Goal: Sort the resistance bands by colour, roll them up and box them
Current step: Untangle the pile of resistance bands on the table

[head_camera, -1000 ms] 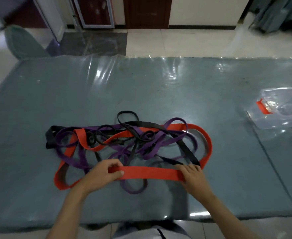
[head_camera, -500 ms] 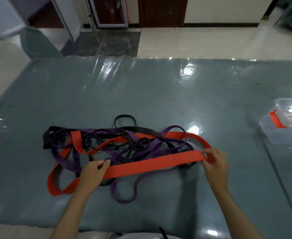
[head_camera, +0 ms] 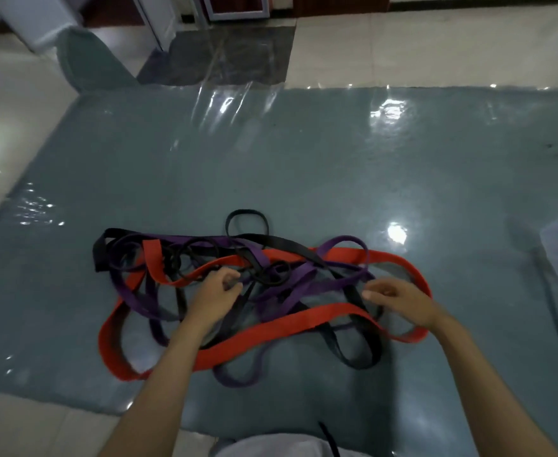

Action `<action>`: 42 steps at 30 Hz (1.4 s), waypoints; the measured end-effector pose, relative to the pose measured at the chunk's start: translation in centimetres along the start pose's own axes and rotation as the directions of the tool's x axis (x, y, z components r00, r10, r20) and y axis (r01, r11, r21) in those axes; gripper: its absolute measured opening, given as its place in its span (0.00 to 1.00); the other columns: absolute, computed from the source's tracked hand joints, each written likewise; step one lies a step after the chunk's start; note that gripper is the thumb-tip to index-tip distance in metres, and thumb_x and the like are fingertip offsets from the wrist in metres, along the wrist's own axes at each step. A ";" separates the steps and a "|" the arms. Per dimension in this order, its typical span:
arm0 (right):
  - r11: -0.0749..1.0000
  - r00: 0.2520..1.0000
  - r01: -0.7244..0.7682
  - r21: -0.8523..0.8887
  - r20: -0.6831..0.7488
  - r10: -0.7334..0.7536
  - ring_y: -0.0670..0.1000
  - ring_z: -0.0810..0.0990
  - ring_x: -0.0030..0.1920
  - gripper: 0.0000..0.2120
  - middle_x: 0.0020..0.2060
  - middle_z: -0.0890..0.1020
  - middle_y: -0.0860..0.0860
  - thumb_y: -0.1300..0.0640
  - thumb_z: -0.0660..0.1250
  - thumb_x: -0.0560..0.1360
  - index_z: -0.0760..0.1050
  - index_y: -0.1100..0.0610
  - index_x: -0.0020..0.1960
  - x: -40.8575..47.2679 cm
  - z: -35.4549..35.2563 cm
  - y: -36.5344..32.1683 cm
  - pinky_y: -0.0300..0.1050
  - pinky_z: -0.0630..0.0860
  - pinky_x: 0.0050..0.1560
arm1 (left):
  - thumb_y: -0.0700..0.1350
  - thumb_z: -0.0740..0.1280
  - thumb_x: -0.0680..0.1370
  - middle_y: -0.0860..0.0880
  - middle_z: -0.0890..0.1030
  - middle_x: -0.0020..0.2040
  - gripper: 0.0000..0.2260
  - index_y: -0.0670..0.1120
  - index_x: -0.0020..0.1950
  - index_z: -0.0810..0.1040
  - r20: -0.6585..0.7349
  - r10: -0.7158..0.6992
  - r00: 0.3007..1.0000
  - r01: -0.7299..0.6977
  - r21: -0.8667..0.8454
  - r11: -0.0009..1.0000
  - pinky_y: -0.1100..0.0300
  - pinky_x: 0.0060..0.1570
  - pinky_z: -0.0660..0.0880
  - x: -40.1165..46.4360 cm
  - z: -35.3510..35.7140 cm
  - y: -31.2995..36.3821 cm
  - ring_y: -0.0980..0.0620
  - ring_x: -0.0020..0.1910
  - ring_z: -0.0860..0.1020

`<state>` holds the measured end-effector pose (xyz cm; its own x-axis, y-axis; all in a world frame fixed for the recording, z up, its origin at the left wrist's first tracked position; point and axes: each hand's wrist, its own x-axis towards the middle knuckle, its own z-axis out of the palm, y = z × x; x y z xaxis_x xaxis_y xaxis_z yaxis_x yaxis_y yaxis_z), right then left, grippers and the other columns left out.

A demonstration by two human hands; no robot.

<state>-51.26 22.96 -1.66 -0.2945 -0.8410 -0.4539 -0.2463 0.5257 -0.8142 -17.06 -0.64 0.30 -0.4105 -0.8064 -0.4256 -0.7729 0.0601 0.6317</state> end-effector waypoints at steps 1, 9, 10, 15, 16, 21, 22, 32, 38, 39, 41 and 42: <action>1.000 0.995 0.027 0.002 -0.097 -0.027 0.44 0.85 0.46 0.04 0.44 0.87 0.43 0.57 0.75 0.77 0.83 0.49 0.50 0.7 -0.4 -0.1 0.31 0.78 0.49 | 0.44 0.70 0.81 0.48 0.77 0.60 0.07 0.52 0.58 0.78 -0.012 -0.006 1.000 0.006 0.006 1.000 0.53 0.65 0.73 0.7 0.2 0.9 0.48 0.62 0.78; 0.995 0.886 -0.035 -0.096 -0.463 -0.013 0.56 0.80 0.63 0.19 0.63 0.81 0.57 0.62 0.71 0.79 0.76 0.59 0.69 6.4 -2.1 1.2 0.49 0.73 0.67 | 0.56 0.67 0.81 0.42 0.53 0.83 0.27 0.54 0.79 0.64 -0.073 -0.195 0.978 0.206 0.186 0.961 0.38 0.74 0.65 6.9 3.7 6.9 0.35 0.80 0.58; 0.991 0.885 -0.051 -0.124 -0.465 -0.013 0.58 0.79 0.66 0.20 0.66 0.80 0.58 0.61 0.71 0.79 0.75 0.59 0.71 7.1 -2.0 1.3 0.50 0.72 0.69 | 0.56 0.68 0.81 0.43 0.52 0.83 0.28 0.54 0.79 0.64 -0.077 -0.220 0.972 0.230 0.158 0.960 0.37 0.74 0.65 7.5 4.2 7.1 0.35 0.80 0.58; 0.903 0.938 -0.245 -0.353 -0.320 0.130 0.63 0.81 0.63 0.26 0.62 0.83 0.59 0.42 0.62 0.83 0.68 0.49 0.78 10.1 -2.0 1.1 0.58 0.77 0.63 | 0.41 0.70 0.78 0.48 0.48 0.84 0.24 0.55 0.73 0.71 -0.083 -0.155 0.984 0.170 0.232 0.958 0.39 0.70 0.70 8.0 6.9 6.2 0.38 0.81 0.51; 0.867 0.958 -0.238 -0.437 -0.254 0.135 0.63 0.81 0.62 0.22 0.62 0.83 0.59 0.41 0.60 0.84 0.72 0.46 0.76 10.5 -2.1 0.9 0.56 0.77 0.62 | 0.38 0.69 0.78 0.49 0.48 0.84 0.26 0.56 0.74 0.71 -0.092 -0.132 0.987 0.150 0.233 0.961 0.41 0.69 0.71 7.7 7.1 6.0 0.39 0.81 0.50; 0.885 0.999 0.035 -0.465 0.039 -0.020 0.60 0.82 0.61 0.22 0.63 0.83 0.54 0.46 0.56 0.80 0.77 0.45 0.71 11.2 0.8 0.3 0.50 0.77 0.61 | 0.37 0.67 0.77 0.51 0.60 0.83 0.28 0.57 0.75 0.74 -0.138 0.009 0.990 0.027 0.258 0.966 0.40 0.71 0.69 6.1 7.3 3.4 0.38 0.80 0.54; 0.913 0.994 0.091 -0.398 0.091 -0.059 0.59 0.82 0.62 0.25 0.63 0.83 0.56 0.49 0.56 0.77 0.76 0.48 0.72 11.3 1.5 0.4 0.46 0.74 0.63 | 0.37 0.68 0.77 0.50 0.62 0.82 0.26 0.56 0.74 0.76 -0.147 0.018 0.989 0.019 0.246 0.969 0.40 0.71 0.69 6.0 7.3 3.0 0.39 0.79 0.56; 0.956 0.911 0.294 0.010 0.299 -0.283 0.47 0.81 0.62 0.16 0.61 0.79 0.54 0.42 0.74 0.75 0.85 0.46 0.60 10.0 4.8 -0.7 0.43 0.75 0.66 | 0.72 0.61 0.78 0.51 0.68 0.71 0.26 0.51 0.49 0.79 -0.061 -0.298 0.953 0.300 0.019 0.954 0.42 0.70 0.61 7.9 6.3 7.9 0.41 0.77 0.59; 0.936 0.934 0.342 -0.079 0.136 -0.330 0.45 0.81 0.50 0.09 0.49 0.81 0.50 0.51 0.73 0.74 0.87 0.49 0.53 8.2 8.1 -0.6 0.38 0.75 0.53 | 0.52 0.73 0.78 0.49 0.68 0.75 0.12 0.49 0.58 0.77 -0.203 -0.312 0.928 0.301 -0.084 0.950 0.43 0.71 0.65 7.4 7.5 7.7 0.41 0.79 0.57; 0.938 0.939 0.338 -0.070 0.092 -0.332 0.44 0.82 0.50 0.09 0.48 0.81 0.48 0.54 0.73 0.75 0.87 0.46 0.53 7.9 8.2 -0.5 0.40 0.77 0.52 | 0.49 0.73 0.78 0.48 0.70 0.74 0.12 0.47 0.59 0.78 -0.226 -0.301 0.926 0.277 -0.132 0.952 0.45 0.71 0.66 7.1 7.3 7.1 0.41 0.77 0.61; 0.944 0.946 0.323 -0.065 0.017 -0.323 0.44 0.84 0.50 0.15 0.48 0.82 0.45 0.58 0.74 0.75 0.85 0.39 0.53 7.6 8.0 -0.4 0.44 0.80 0.53 | 0.44 0.74 0.76 0.48 0.75 0.66 0.10 0.45 0.54 0.79 -0.271 -0.254 0.929 0.202 -0.204 0.958 0.47 0.69 0.69 6.2 6.9 5.8 0.40 0.71 0.68; 0.945 0.947 0.319 -0.072 -0.001 -0.320 0.45 0.84 0.49 0.15 0.47 0.83 0.45 0.59 0.74 0.74 0.85 0.38 0.52 7.5 7.8 -0.5 0.46 0.81 0.53 | 0.42 0.75 0.75 0.48 0.75 0.61 0.08 0.45 0.50 0.77 -0.283 -0.223 0.933 0.160 -0.231 0.960 0.48 0.67 0.72 5.6 6.6 5.3 0.40 0.67 0.72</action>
<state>-46.09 15.42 -7.48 -0.2009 -0.9649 -0.1692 -0.3935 0.2376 -0.8881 -26.66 -0.90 -3.03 -0.0735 -0.9321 -0.3548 -0.6954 -0.2071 0.6881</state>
